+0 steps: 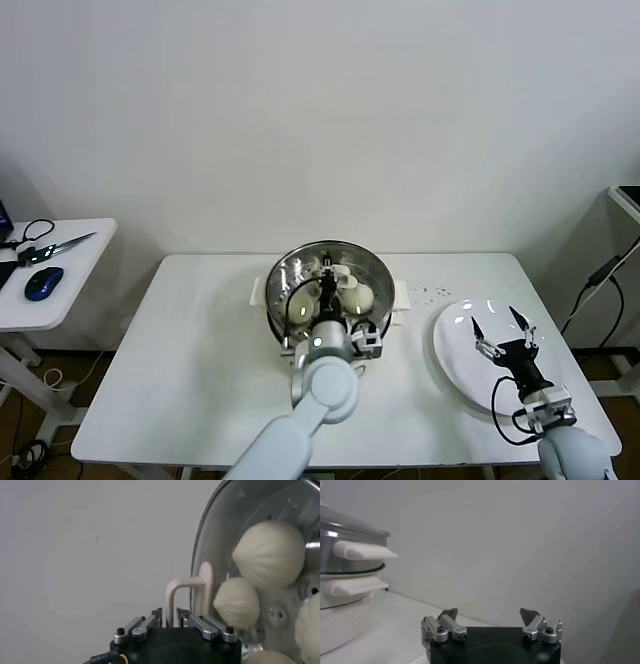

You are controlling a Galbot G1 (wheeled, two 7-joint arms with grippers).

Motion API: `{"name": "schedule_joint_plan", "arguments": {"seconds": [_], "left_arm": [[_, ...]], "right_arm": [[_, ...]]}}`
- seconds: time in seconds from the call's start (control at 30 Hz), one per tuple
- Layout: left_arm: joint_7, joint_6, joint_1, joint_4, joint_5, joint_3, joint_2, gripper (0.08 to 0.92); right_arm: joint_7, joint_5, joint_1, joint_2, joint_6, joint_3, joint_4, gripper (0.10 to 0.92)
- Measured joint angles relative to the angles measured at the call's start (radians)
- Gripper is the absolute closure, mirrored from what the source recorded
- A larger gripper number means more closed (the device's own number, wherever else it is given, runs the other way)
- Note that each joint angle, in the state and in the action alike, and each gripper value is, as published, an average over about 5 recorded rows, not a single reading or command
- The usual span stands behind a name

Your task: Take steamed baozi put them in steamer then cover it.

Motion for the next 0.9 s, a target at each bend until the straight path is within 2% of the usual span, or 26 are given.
{"name": "schedule_joint_plan", "arguments": {"seconds": [0.57, 0.67, 0.9], "left_arm": [[0.001, 0.001, 0.074, -0.200, -0.069, 0.003, 0.107, 0.215], [-0.013, 0.001, 0.099, -0.248, -0.096, -0.006, 0.134, 0.182], [-0.088, 0.001, 0.191, -0.364, -0.194, -0.064, 0.217, 0.177]], "right_arm": [[0.009, -0.005, 0.024, -0.012, -0.075, -0.014, 0.029, 0.203], [0.011, -0.003, 0.029, -0.013, -0.092, -0.015, 0.035, 0.203], [0.014, 0.006, 0.025, -0.019, -0.125, -0.014, 0.047, 0.203]]}}
